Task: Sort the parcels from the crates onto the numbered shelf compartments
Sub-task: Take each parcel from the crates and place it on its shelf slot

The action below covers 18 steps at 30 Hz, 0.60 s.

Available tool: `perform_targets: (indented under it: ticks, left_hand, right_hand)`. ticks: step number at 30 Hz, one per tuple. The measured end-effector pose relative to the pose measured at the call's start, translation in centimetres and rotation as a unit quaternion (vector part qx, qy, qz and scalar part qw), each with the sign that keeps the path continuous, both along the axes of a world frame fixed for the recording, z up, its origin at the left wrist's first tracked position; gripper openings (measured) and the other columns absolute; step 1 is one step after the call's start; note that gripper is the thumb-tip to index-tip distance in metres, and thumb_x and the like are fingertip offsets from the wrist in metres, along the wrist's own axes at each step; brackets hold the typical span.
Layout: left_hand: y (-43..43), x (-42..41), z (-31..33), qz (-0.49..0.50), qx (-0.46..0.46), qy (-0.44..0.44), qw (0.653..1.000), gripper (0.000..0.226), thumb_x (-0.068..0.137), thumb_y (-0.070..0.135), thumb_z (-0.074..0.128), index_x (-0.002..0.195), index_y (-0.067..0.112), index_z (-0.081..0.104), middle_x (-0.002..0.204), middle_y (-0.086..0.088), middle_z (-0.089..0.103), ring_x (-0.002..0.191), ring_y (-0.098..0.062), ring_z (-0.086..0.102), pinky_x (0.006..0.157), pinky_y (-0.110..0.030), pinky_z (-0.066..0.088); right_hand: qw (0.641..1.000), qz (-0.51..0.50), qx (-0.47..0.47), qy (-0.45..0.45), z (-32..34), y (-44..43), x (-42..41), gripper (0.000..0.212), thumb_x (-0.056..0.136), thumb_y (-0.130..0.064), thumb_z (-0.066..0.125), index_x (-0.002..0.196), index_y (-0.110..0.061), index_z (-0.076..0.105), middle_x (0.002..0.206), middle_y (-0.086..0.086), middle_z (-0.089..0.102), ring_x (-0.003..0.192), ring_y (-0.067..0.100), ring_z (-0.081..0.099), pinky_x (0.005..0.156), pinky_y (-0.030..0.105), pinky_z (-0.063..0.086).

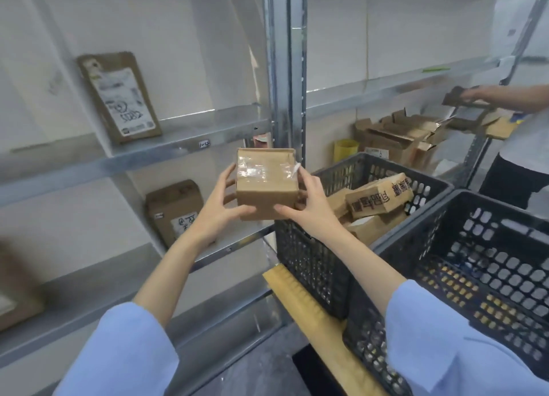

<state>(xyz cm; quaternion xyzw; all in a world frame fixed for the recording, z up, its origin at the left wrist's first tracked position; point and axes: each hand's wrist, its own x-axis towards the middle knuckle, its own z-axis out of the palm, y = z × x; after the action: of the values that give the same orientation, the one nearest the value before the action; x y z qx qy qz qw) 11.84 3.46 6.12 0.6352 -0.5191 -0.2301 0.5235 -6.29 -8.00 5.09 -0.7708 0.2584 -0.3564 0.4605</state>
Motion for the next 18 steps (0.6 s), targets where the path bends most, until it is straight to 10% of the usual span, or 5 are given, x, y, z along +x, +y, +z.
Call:
perform_targets:
  ticks: [5,10,14,18]
  left_hand:
    - [6.1,0.5,1.2,0.069,-0.018,-0.025,0.997,0.088,0.068,0.034,0.079,0.143,0.039,0.033,0.141,0.017,0.046,0.128,0.005,0.044,0.102,-0.021,0.039]
    - [12.2,1.2,1.9,0.133,-0.024,-0.023,0.991,0.083,0.067,0.029,0.080,0.134,0.044,0.034,0.142,0.011,0.046,0.124,0.003,0.050,0.096,-0.018,0.045]
    - [17.1,2.1,2.0,0.176,-0.019,-0.021,0.984,0.085,0.073,0.026,0.082,0.140,0.037,0.032,0.146,0.008,0.044,0.130,-0.009,0.047,0.102,-0.030,0.046]
    - [21.6,3.1,1.9,0.238,-0.035,-0.019,0.970,0.092,0.080,0.015,0.078,0.152,0.032,0.024,0.142,0.014,0.042,0.127,-0.003,0.048,0.090,-0.010,0.044]
  right_hand:
    - [0.997,0.074,0.017,-0.026,0.6,2.9,2.4,0.093,0.079,-0.021,0.082,0.152,-0.024,0.023,0.150,0.001,0.035,0.134,0.015,0.043,0.109,0.034,0.044]
    - [0.986,0.161,0.029,-0.041,0.3,6.8,5.7,0.090,0.076,-0.024,0.086,0.138,-0.035,0.022,0.140,-0.007,0.041,0.119,-0.003,0.047,0.089,0.006,0.043]
    - [0.973,0.220,0.046,-0.047,0.0,10.2,8.4,0.093,0.077,-0.023,0.085,0.144,-0.030,0.021,0.135,-0.019,0.044,0.121,-0.008,0.049,0.092,0.006,0.043]
    - [0.968,0.245,0.026,-0.042,0.2,13.8,11.3,0.098,0.079,-0.029,0.083,0.155,-0.027,0.020,0.142,-0.014,0.034,0.132,0.000,0.037,0.100,0.004,0.035]
